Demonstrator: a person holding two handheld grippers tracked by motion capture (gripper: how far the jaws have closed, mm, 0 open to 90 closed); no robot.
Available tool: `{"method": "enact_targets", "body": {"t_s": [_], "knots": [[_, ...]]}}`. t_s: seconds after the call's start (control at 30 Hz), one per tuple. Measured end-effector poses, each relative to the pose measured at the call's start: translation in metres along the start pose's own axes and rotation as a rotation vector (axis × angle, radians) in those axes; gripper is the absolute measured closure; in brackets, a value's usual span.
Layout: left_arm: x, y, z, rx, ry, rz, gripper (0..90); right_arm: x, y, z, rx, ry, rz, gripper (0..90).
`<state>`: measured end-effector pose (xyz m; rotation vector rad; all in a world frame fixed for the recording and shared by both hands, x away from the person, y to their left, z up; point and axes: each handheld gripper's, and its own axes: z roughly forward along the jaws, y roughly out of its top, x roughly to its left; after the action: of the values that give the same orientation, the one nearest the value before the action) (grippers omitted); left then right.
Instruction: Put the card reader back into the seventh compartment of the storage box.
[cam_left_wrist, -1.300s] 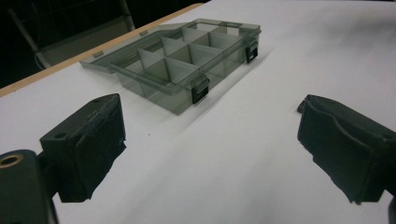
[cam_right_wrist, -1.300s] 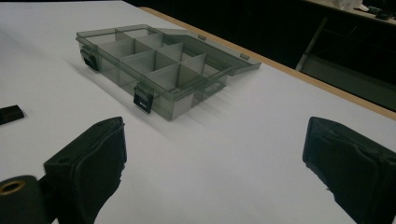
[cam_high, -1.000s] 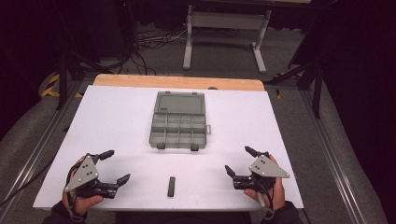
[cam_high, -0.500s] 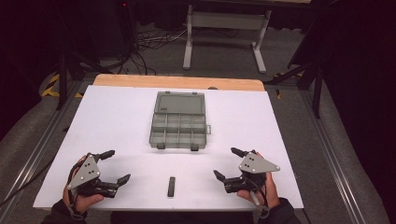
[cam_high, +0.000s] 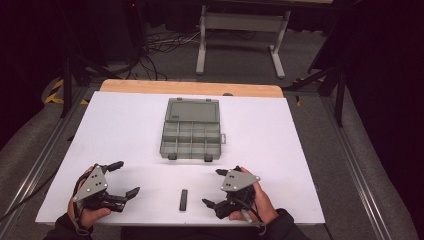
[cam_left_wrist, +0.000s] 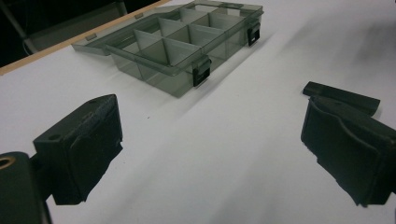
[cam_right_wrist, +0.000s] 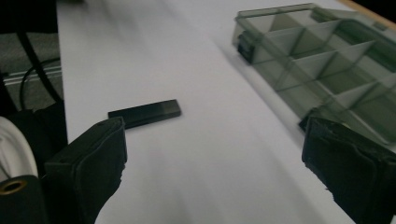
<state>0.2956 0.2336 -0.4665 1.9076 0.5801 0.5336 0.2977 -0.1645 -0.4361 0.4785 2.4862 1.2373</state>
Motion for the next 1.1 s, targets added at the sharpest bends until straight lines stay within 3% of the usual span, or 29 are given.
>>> {"method": "enact_targets", "body": {"t_s": [0.13, 0.23, 0.4, 0.67, 1.1], "knots": [[0.001, -0.001, 0.0, 0.002, 0.002, -0.003, 6.0, 0.006, 0.004, 0.012, 0.023, 0.05, -0.012, 7.6], [0.001, -0.002, 0.001, 0.012, 0.008, -0.008, 6.0, 0.012, 0.008, 0.026, 0.048, 0.123, -0.02, 7.5], [0.002, 0.001, 0.004, 0.005, 0.002, -0.001, 6.0, 0.021, 0.007, 0.047, 0.1, 0.175, -0.043, 7.3], [0.002, 0.002, 0.014, 0.022, -0.024, 0.019, 6.0, 0.024, 0.01, 0.065, 0.147, 0.206, -0.084, 6.6], [0.0, 0.0, 0.007, 0.025, -0.025, 0.015, 6.0, 0.019, 0.015, 0.084, 0.194, 0.244, -0.087, 8.7]]}}
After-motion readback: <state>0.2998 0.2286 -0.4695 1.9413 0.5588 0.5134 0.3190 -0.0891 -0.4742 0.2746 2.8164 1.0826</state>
